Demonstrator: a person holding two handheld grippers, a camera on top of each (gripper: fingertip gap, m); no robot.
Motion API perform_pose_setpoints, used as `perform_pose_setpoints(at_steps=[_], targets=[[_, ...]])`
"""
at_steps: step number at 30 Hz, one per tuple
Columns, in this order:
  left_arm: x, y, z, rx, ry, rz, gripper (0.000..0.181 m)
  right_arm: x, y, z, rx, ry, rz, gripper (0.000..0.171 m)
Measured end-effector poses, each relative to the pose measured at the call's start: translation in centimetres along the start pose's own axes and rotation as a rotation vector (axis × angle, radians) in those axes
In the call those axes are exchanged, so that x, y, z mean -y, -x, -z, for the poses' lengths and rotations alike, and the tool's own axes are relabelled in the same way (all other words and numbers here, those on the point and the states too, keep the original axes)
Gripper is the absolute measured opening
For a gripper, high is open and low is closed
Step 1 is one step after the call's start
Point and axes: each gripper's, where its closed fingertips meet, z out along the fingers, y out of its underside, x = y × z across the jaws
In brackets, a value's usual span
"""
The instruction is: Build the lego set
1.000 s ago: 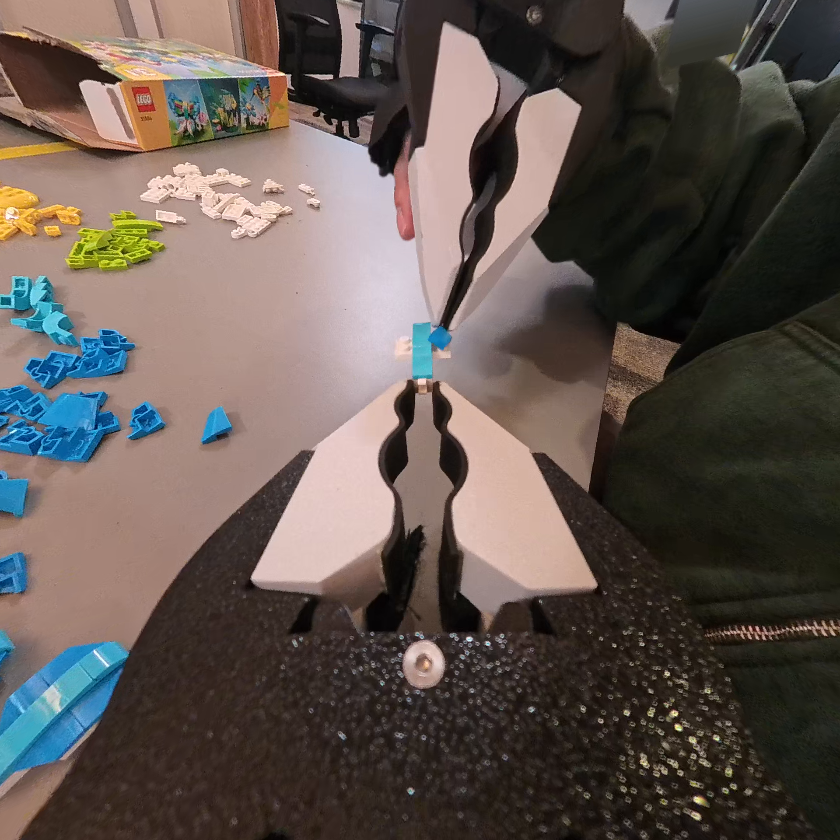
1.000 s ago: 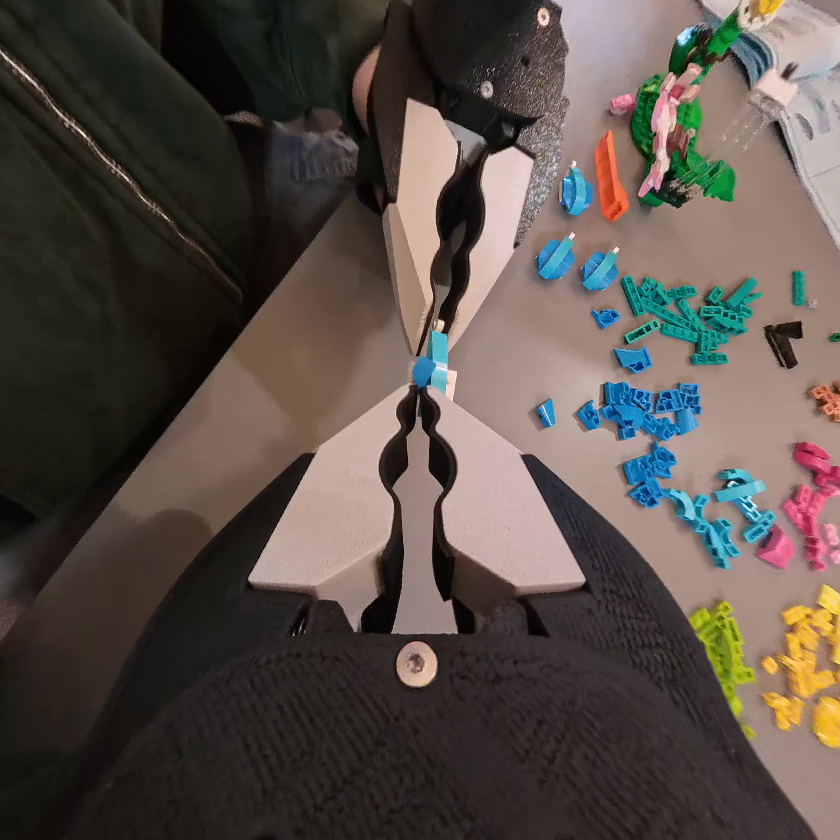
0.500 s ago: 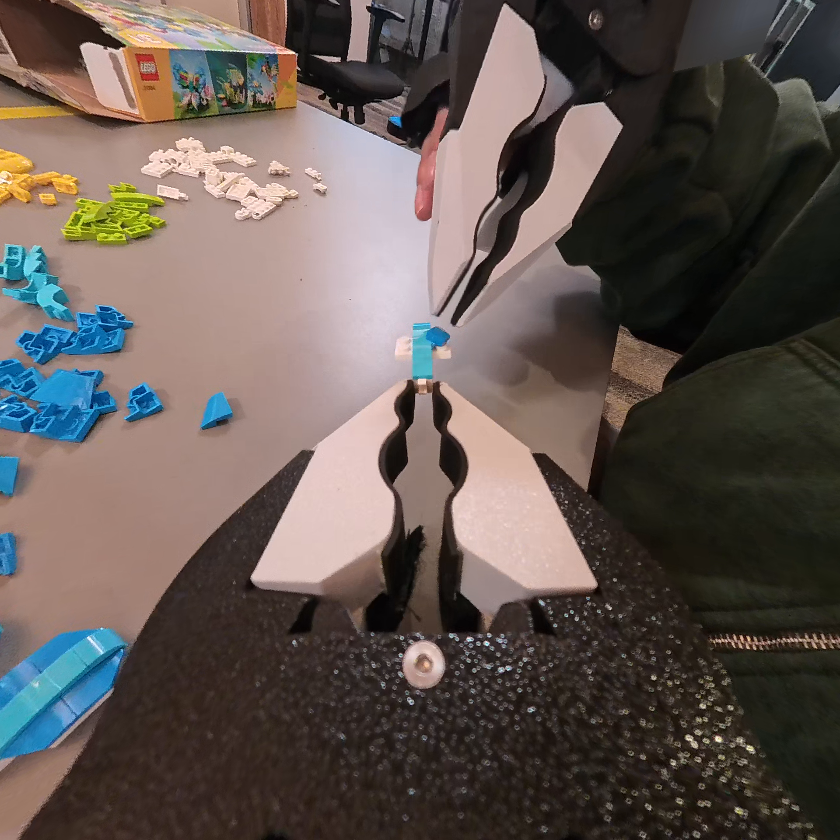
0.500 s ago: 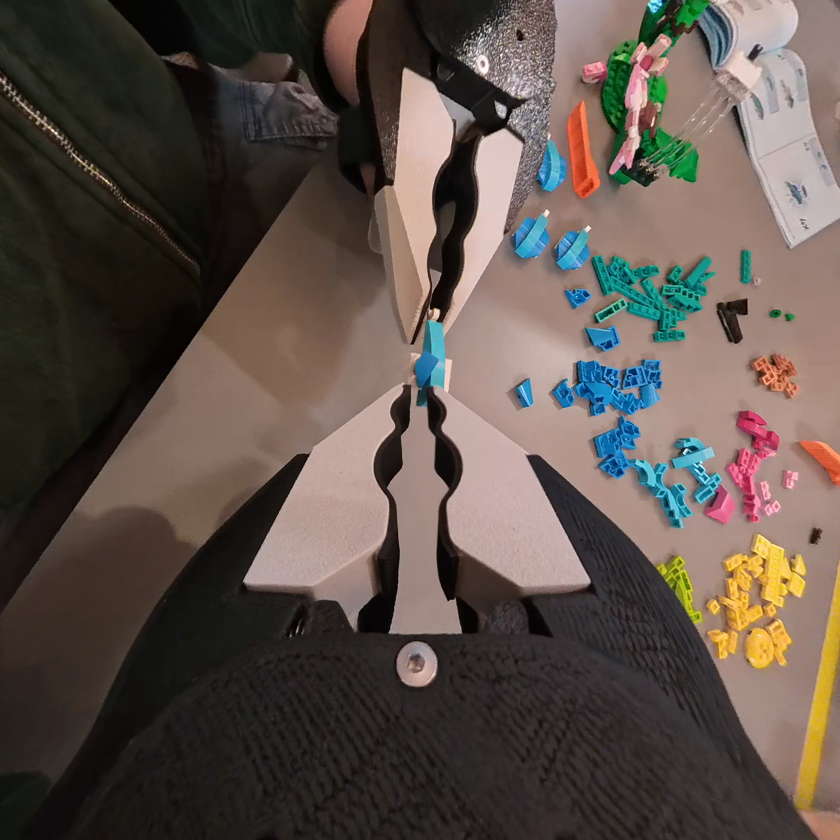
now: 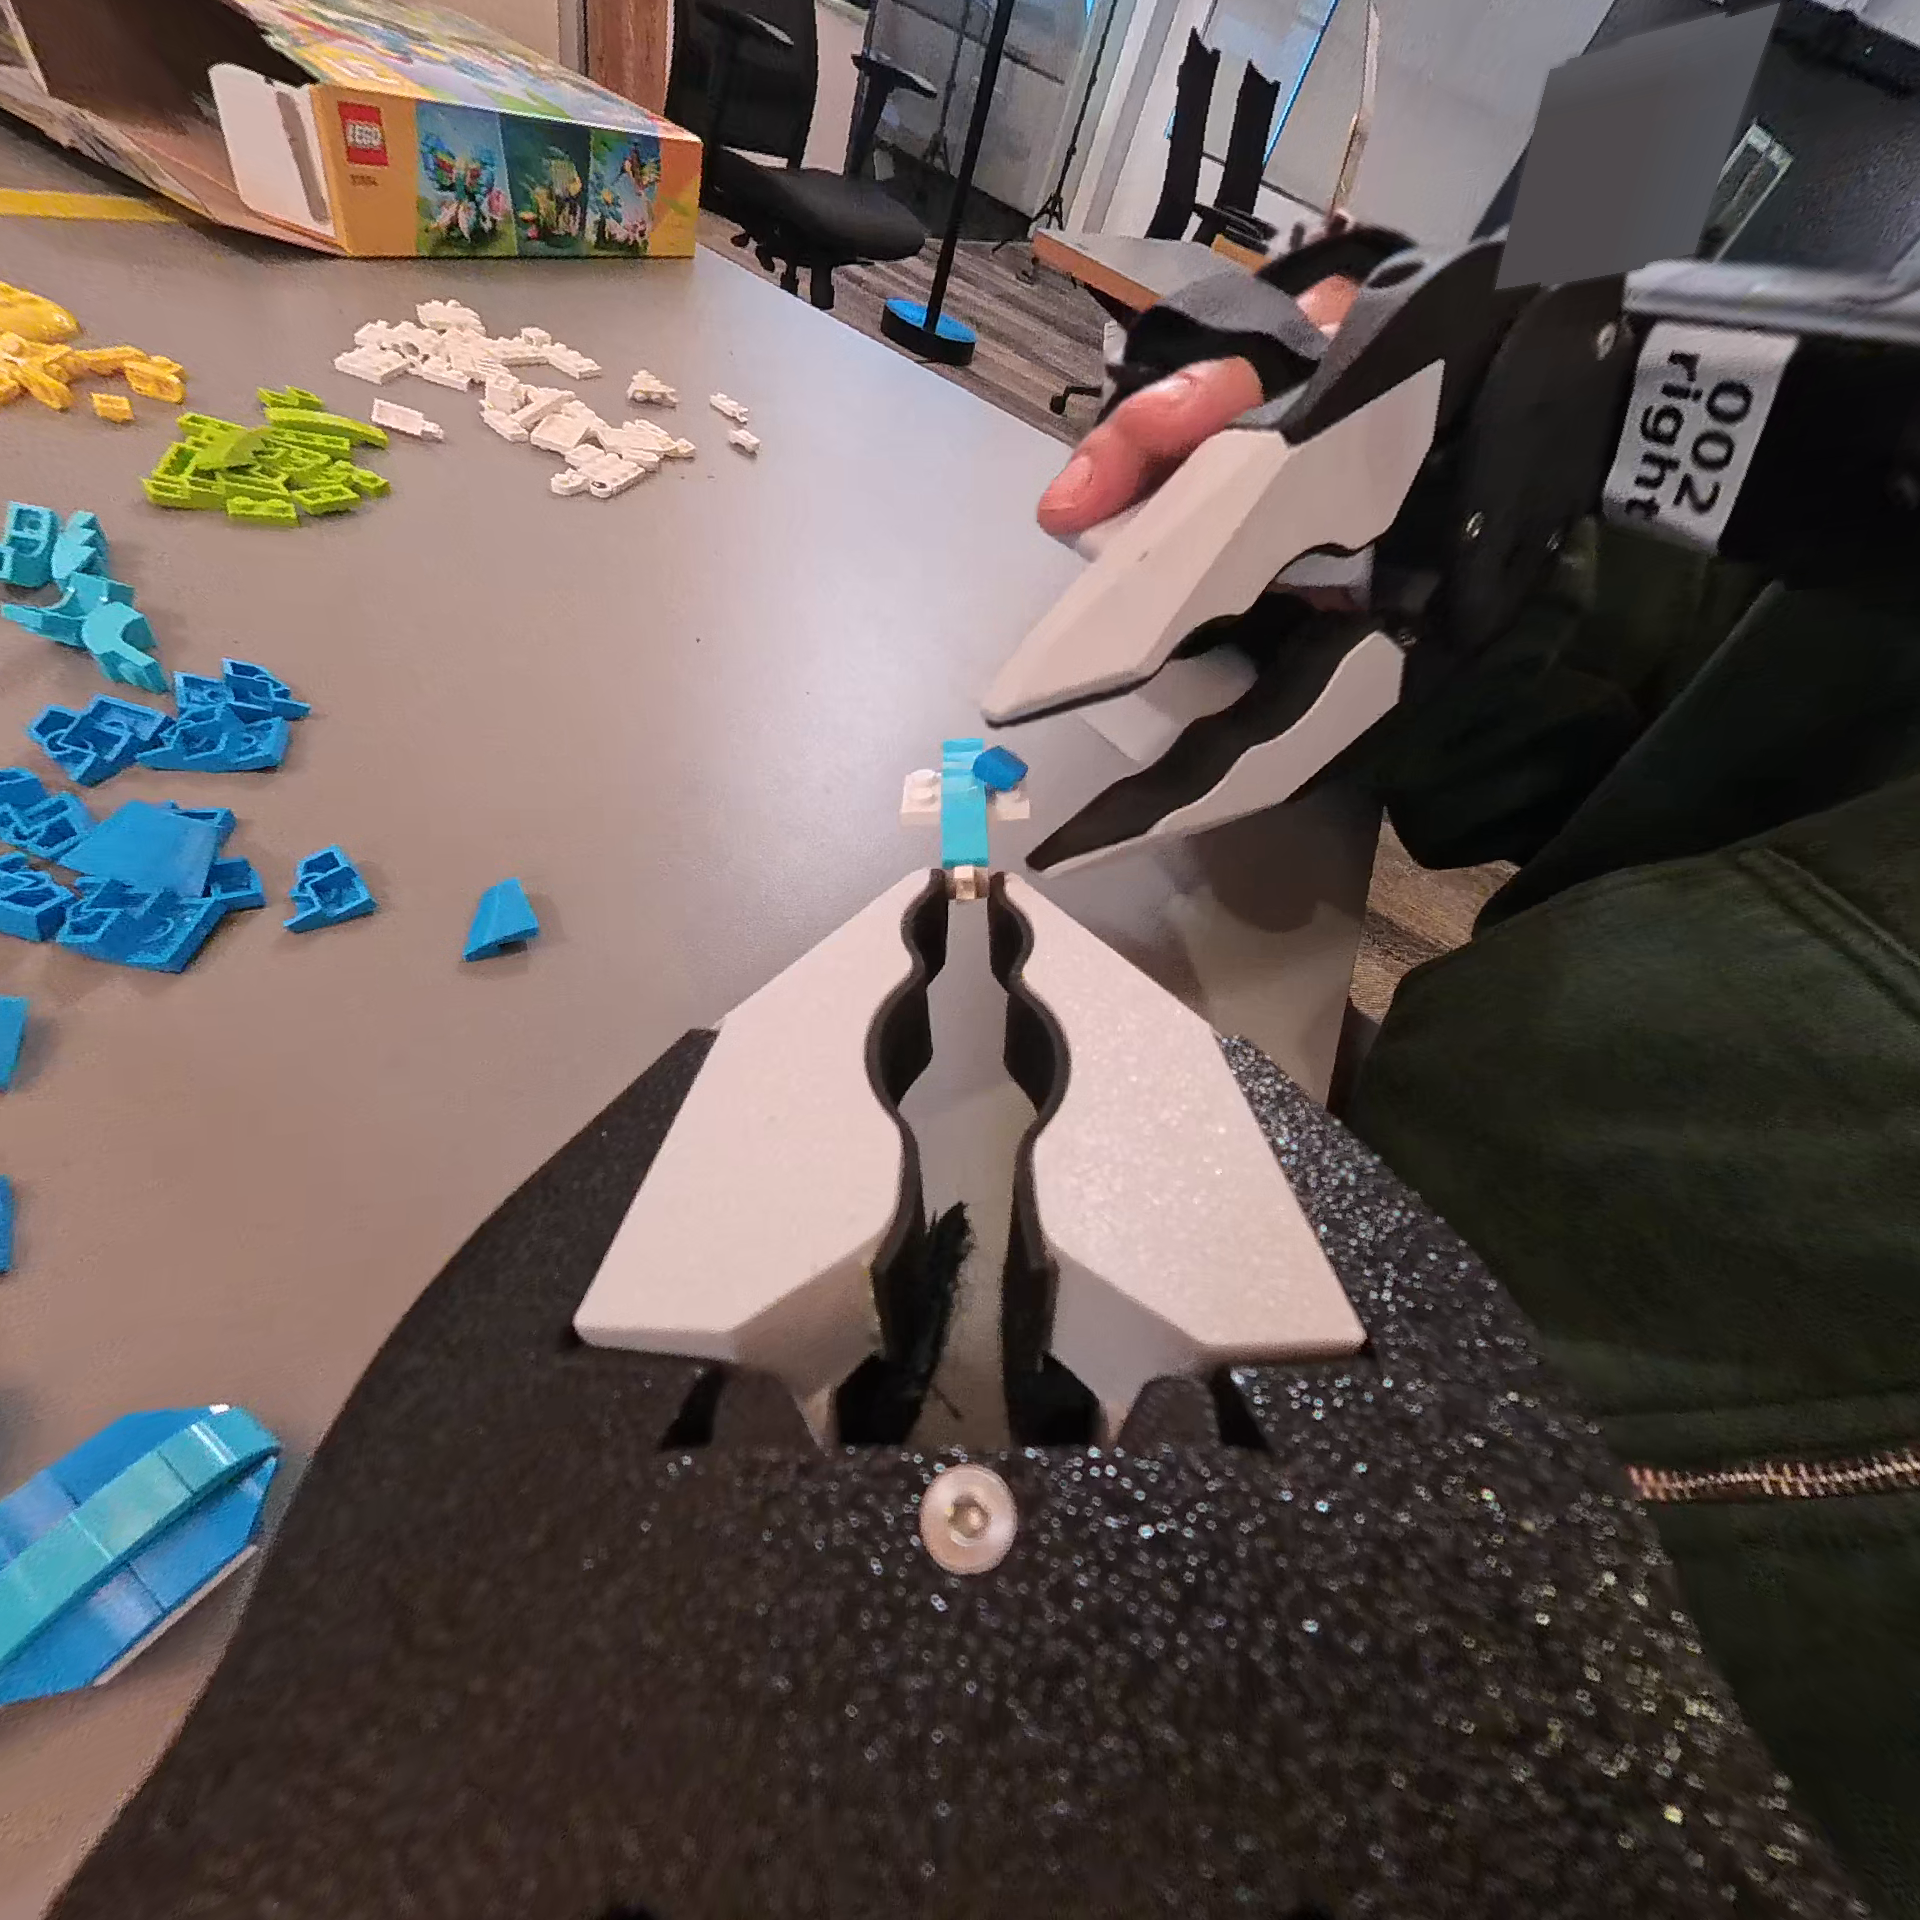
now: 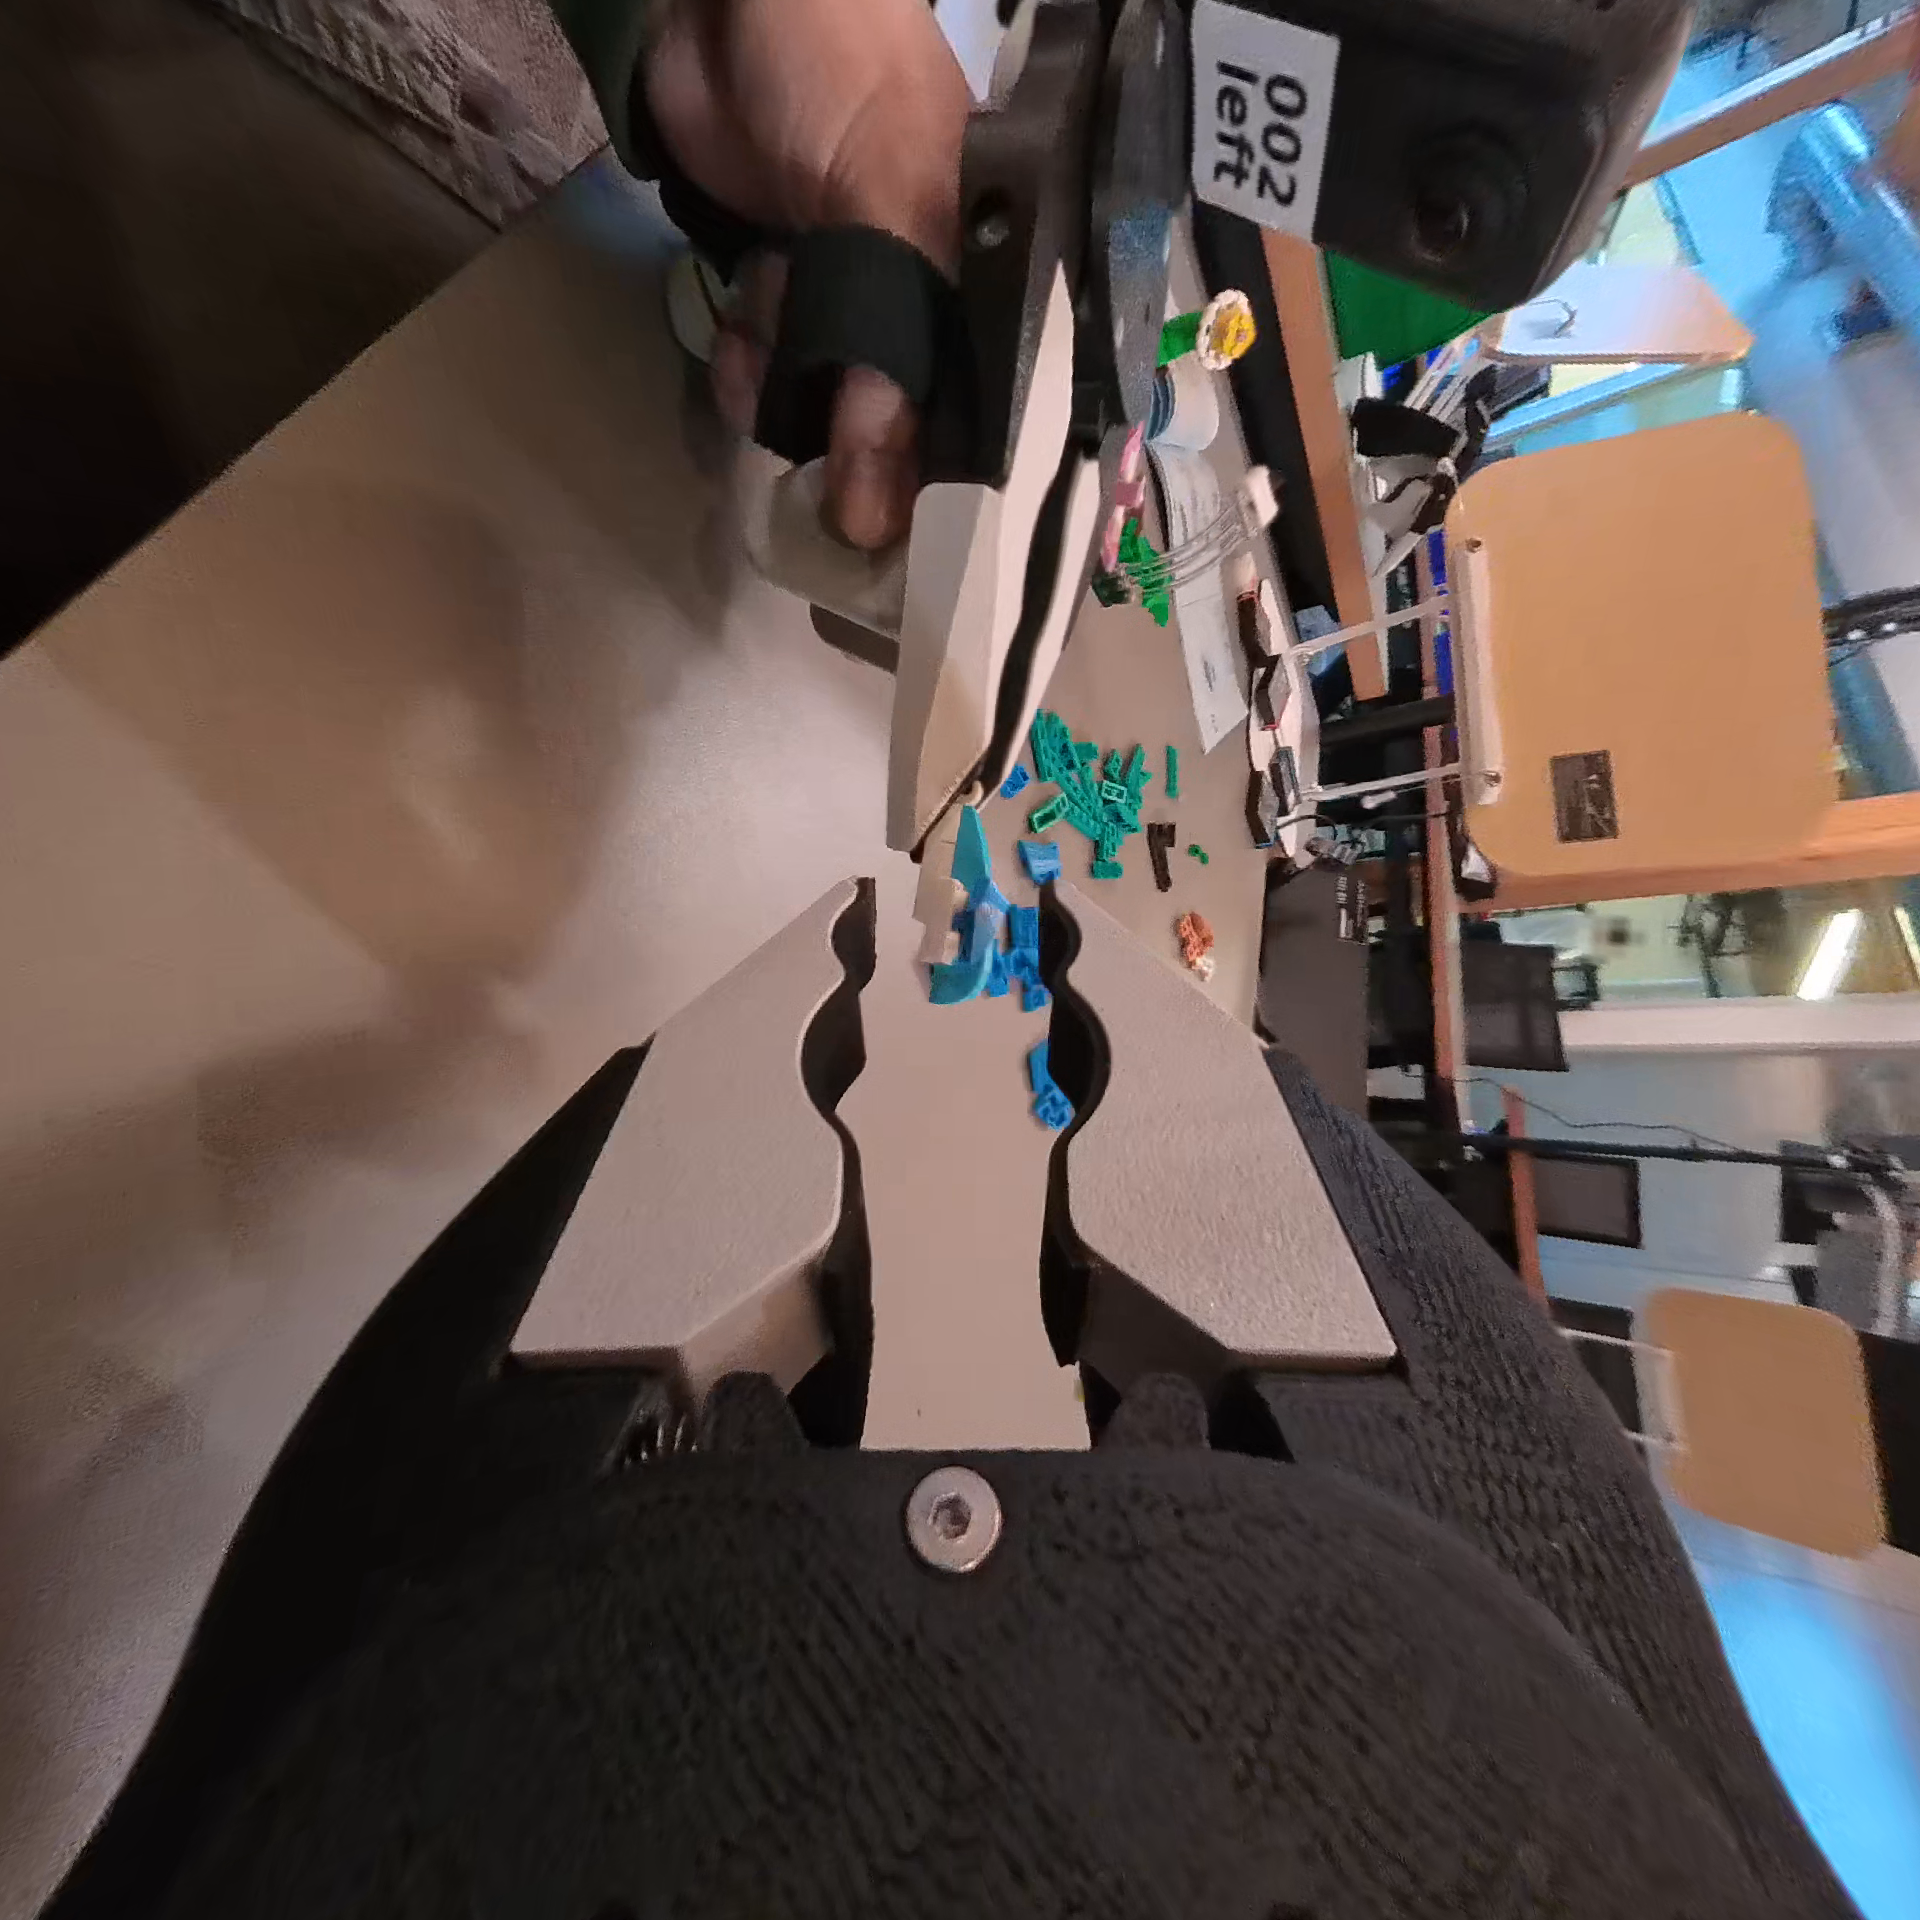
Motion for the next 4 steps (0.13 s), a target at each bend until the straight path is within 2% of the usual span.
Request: perform_pose_setpoints(at_steps=[1, 4], targets=[[0.04, -0.01, 0.03, -0.003, -0.002, 0.003, 0.005, -0.1, 0.09, -0.16, -0.005, 0.007, 0.011, 0.029], [0.07, -0.06, 0.08, -0.013, -0.006, 0.011, 0.005, -0.39, 0.34, -0.5, -0.006, 0.014, 0.024, 0.025]])
